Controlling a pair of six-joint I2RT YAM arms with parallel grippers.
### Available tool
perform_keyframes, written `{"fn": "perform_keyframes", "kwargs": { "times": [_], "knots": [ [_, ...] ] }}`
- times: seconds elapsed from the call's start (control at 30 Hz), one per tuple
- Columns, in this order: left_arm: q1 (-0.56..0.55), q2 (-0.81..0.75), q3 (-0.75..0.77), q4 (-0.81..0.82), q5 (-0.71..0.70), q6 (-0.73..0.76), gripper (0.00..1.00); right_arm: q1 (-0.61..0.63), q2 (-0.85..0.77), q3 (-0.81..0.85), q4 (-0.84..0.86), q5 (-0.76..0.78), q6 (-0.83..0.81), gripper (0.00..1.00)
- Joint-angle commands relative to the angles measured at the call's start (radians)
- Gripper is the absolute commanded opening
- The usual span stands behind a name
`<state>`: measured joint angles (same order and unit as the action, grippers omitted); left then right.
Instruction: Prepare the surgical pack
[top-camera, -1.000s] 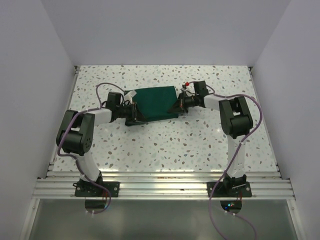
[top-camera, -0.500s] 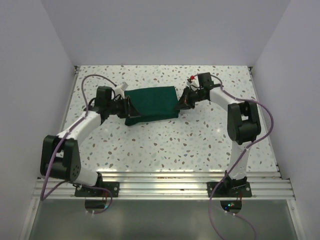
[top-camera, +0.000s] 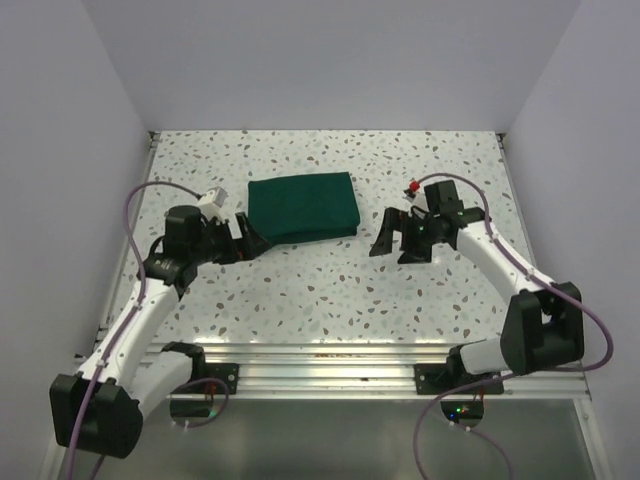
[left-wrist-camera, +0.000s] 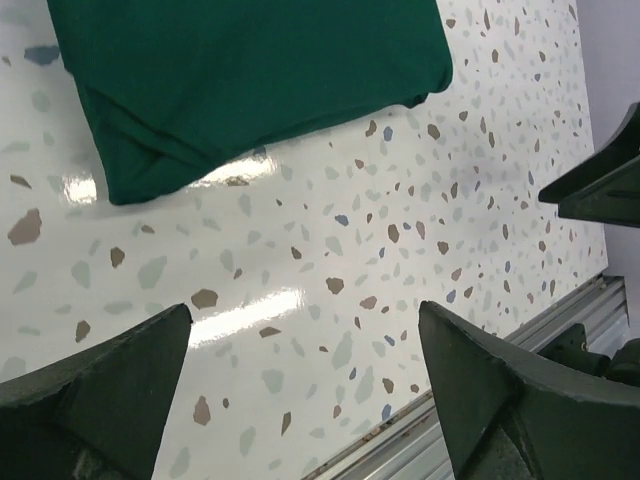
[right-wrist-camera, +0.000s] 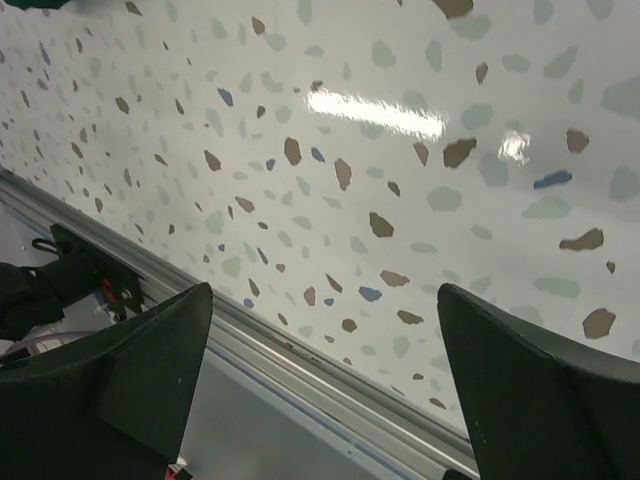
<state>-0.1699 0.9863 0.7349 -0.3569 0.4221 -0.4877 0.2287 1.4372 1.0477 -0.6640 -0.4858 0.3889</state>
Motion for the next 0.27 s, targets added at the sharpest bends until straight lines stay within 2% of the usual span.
{"fn": "perform_keyframes", "kwargs": {
  "times": [0.0,0.17,0.23],
  "knots": [
    [0.007,-0.095,-0.061,-0.005,0.0,-0.074,1.0,-0.002,-0.116,-0.121,0.082,0.049,0.013,0.99],
    [0.007,-0.23,-0.184,0.048,0.058,-0.172,1.0,0.0,-0.21,-0.318,0.278,-0.085,0.106,0.99],
    [0.007,-0.315,-0.268,0.132,0.108,-0.216,1.0,0.007,-0.265,-0.38,0.383,-0.096,0.143,0.99]
  ]
}}
